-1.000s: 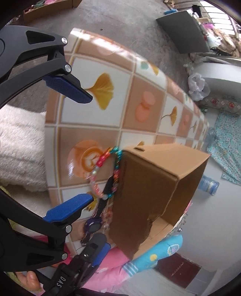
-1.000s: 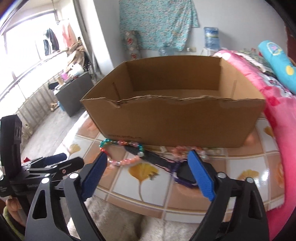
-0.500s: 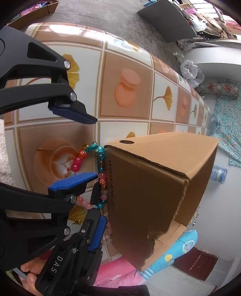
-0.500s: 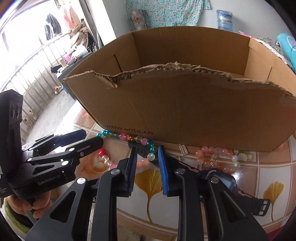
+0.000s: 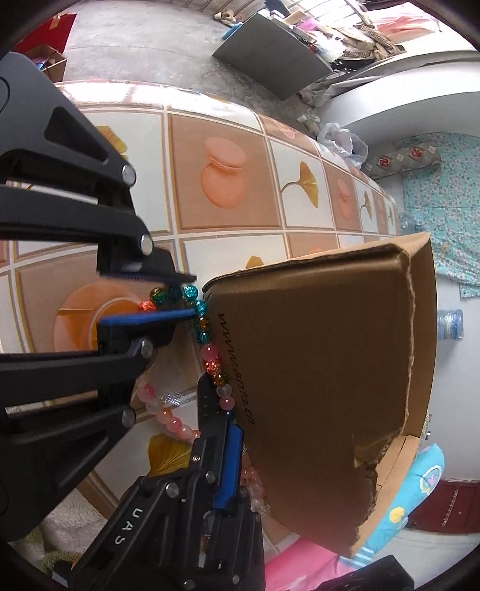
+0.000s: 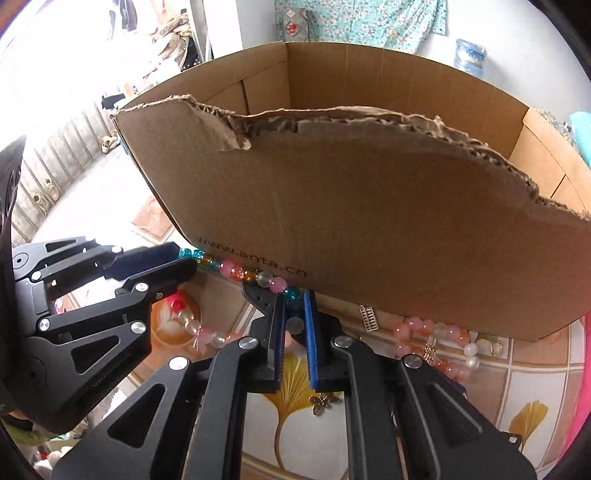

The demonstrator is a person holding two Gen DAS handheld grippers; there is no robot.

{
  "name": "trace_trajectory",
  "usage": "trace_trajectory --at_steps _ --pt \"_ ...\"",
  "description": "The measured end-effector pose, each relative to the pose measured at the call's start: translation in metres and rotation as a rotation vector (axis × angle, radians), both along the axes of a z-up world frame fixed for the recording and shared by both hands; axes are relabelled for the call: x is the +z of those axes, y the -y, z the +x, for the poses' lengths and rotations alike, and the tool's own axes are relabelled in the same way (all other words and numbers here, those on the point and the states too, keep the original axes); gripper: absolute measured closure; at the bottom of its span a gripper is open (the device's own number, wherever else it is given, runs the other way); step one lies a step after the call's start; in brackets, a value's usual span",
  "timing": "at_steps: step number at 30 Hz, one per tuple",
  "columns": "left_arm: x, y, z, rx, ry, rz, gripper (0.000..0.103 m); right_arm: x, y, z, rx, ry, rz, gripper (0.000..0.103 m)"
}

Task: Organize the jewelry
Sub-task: 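Reach the left tool to the multicolour bead bracelet and close on it, then lift the bracelet with the left tool and drop it into the cardboard box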

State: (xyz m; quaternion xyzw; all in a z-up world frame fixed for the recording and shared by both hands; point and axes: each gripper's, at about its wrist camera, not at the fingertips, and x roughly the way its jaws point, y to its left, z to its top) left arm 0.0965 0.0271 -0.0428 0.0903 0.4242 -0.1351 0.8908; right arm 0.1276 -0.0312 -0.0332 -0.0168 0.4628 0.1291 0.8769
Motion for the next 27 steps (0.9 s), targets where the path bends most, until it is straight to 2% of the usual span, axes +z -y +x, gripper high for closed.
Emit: trace_trajectory --at_steps 8,16,22,24,27 --pt "0.017 -0.011 -0.015 0.009 0.015 -0.074 0.094 0.020 0.016 -0.023 0.013 0.058 0.053 0.093" --pt "0.055 -0.010 -0.044 -0.011 0.088 -0.141 0.094 0.057 0.042 -0.069 0.015 0.138 0.103 0.093" --pt "0.107 -0.009 -0.059 -0.069 0.181 -0.225 0.094 0.111 0.061 -0.090 0.032 0.231 0.149 0.093" --pt "0.130 -0.007 -0.059 -0.093 0.225 -0.243 0.094 0.134 0.068 -0.086 0.048 0.279 0.138 0.093" --pt "0.158 -0.001 -0.040 -0.122 0.258 -0.263 0.094 0.162 0.082 -0.059 0.074 0.290 0.161 0.093"
